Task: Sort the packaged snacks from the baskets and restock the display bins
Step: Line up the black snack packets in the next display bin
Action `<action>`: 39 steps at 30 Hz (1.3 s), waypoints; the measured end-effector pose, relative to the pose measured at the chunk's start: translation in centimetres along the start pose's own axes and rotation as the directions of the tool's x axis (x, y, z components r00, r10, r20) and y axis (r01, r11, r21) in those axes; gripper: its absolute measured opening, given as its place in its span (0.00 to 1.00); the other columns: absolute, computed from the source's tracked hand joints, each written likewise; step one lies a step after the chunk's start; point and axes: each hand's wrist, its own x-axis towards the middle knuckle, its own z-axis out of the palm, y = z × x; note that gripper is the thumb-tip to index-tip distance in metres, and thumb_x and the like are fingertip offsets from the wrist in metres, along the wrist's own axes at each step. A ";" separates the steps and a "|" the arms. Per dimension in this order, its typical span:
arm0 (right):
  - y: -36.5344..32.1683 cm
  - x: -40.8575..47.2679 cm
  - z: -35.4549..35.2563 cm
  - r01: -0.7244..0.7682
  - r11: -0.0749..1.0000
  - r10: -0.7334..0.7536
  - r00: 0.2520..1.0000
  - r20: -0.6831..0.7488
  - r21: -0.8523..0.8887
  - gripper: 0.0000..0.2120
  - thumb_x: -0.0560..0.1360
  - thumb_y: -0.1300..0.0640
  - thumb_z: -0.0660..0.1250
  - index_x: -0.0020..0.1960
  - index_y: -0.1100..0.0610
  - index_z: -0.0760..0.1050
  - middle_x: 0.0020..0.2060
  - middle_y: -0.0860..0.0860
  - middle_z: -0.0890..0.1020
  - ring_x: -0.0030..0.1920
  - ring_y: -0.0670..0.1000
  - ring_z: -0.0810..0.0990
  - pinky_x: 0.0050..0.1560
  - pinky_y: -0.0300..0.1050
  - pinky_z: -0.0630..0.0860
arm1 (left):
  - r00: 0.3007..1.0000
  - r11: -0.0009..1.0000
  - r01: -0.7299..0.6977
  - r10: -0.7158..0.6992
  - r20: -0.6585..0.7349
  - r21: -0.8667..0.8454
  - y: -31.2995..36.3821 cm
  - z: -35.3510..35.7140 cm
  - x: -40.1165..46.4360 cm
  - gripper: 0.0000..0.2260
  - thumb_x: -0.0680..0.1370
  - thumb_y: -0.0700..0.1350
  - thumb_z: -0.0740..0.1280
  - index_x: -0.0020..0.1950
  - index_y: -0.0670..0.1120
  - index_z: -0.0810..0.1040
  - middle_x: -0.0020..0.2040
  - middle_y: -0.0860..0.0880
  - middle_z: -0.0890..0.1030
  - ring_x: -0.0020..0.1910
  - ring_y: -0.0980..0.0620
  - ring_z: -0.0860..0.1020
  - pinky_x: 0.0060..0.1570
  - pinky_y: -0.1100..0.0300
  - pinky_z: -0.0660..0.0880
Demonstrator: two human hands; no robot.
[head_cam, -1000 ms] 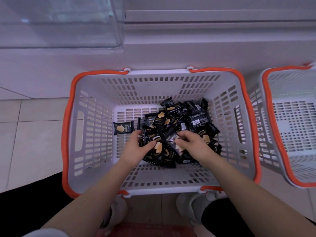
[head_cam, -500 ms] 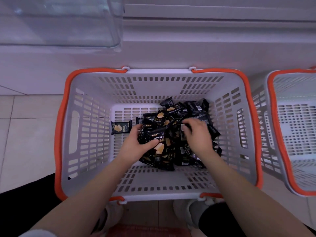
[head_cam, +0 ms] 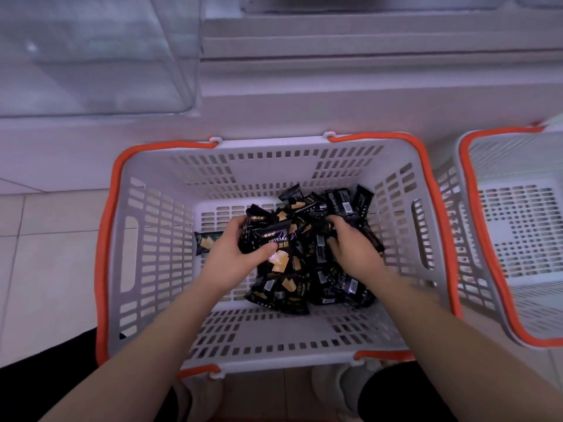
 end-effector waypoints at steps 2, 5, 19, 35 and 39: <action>-2.5 -1.8 -1.1 -0.077 0.932 0.084 0.996 -0.006 0.354 0.17 0.80 0.55 0.59 0.66 0.55 0.61 0.38 0.48 0.76 0.36 0.46 0.75 0.31 0.40 0.67 | 0.999 0.997 -0.053 0.053 0.003 -0.048 1.4 -0.7 -0.5 0.31 0.69 0.53 0.73 0.69 0.52 0.64 0.54 0.65 0.72 0.55 0.65 0.72 0.47 0.74 0.69; -5.9 -4.5 -3.1 -0.153 0.591 0.177 0.982 0.057 0.792 0.08 0.78 0.55 0.63 0.57 0.51 0.69 0.49 0.46 0.79 0.52 0.48 0.78 0.49 0.40 0.74 | 0.987 0.981 -0.161 0.160 -0.013 -0.111 4.1 -1.7 -1.9 0.32 0.69 0.55 0.73 0.69 0.51 0.64 0.63 0.55 0.74 0.64 0.55 0.72 0.63 0.54 0.72; -18.3 -14.1 -17.9 0.335 0.280 0.097 0.922 -0.374 0.899 0.10 0.76 0.68 0.62 0.56 0.59 0.73 0.46 0.54 0.82 0.42 0.48 0.81 0.41 0.36 0.76 | 0.803 0.716 -0.568 0.591 -0.080 -0.406 18.1 -8.3 -13.2 0.25 0.66 0.46 0.68 0.62 0.50 0.69 0.56 0.51 0.78 0.54 0.61 0.77 0.55 0.65 0.74; -29.9 -13.7 -23.7 0.439 0.168 -0.332 0.868 -0.369 0.883 0.20 0.70 0.45 0.66 0.61 0.48 0.73 0.53 0.46 0.83 0.55 0.44 0.80 0.54 0.41 0.76 | 0.694 0.534 -0.698 0.667 -0.271 -0.476 22.8 -17.3 -14.1 0.23 0.66 0.52 0.68 0.60 0.52 0.71 0.53 0.55 0.81 0.54 0.59 0.77 0.53 0.65 0.74; -31.6 -12.3 -24.5 0.464 0.317 -0.422 0.850 -0.315 0.827 0.28 0.63 0.45 0.71 0.61 0.45 0.69 0.51 0.41 0.82 0.50 0.38 0.80 0.45 0.30 0.75 | 0.726 0.564 -0.664 0.645 -0.239 -0.491 23.1 -19.7 -12.8 0.15 0.70 0.48 0.69 0.56 0.52 0.74 0.50 0.57 0.82 0.53 0.59 0.78 0.52 0.67 0.73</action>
